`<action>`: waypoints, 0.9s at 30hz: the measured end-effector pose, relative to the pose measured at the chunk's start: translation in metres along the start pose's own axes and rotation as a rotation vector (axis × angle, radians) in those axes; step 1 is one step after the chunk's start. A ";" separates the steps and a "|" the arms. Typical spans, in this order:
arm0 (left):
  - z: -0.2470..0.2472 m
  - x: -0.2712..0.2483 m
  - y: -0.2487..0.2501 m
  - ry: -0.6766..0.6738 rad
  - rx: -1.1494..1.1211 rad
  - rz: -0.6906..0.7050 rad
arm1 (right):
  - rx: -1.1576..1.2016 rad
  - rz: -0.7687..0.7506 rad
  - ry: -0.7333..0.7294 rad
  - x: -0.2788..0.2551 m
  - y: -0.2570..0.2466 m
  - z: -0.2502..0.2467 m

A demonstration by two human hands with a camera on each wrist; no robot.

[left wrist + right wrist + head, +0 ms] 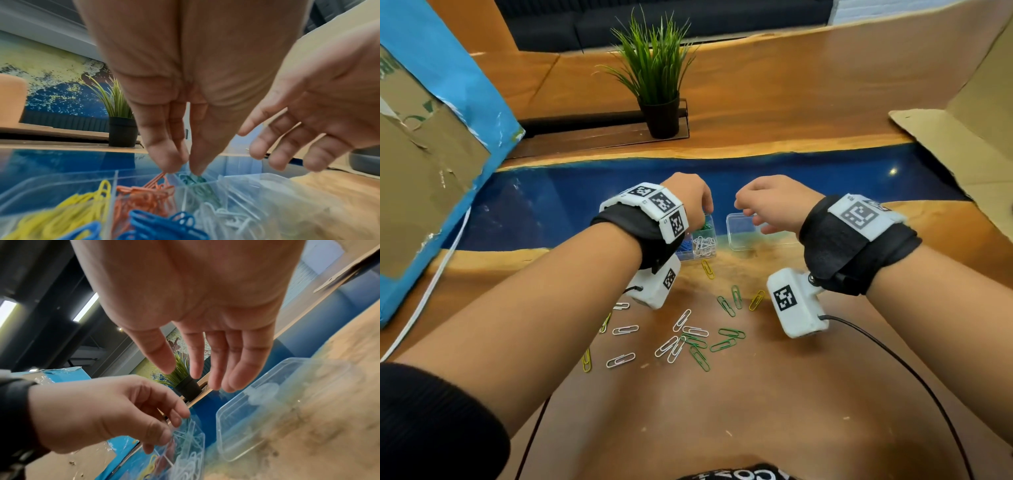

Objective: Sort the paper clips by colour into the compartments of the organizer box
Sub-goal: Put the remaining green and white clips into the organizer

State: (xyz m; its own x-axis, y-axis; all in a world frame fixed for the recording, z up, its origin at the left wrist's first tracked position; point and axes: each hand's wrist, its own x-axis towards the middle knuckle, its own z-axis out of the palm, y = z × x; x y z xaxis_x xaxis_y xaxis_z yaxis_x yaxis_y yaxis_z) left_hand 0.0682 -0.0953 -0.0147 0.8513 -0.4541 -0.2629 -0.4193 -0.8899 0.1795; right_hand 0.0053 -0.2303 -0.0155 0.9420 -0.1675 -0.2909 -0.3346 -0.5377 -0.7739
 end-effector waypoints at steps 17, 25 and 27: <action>0.001 -0.035 -0.049 0.103 -0.122 0.035 | -0.922 -0.180 -0.174 0.002 -0.017 0.042; 0.005 -0.051 -0.057 0.113 -0.152 0.060 | -0.942 -0.199 -0.055 0.011 -0.025 0.049; 0.006 -0.054 -0.060 0.123 -0.156 0.056 | -1.005 -0.194 -0.065 0.011 -0.026 0.050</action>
State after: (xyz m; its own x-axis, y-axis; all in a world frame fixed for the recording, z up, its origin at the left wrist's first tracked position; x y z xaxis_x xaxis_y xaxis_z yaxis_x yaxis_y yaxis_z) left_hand 0.0456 -0.0177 -0.0170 0.8639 -0.4859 -0.1322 -0.4216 -0.8415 0.3379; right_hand 0.0235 -0.1770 -0.0262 0.9643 0.0253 -0.2637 0.0289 -0.9995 0.0099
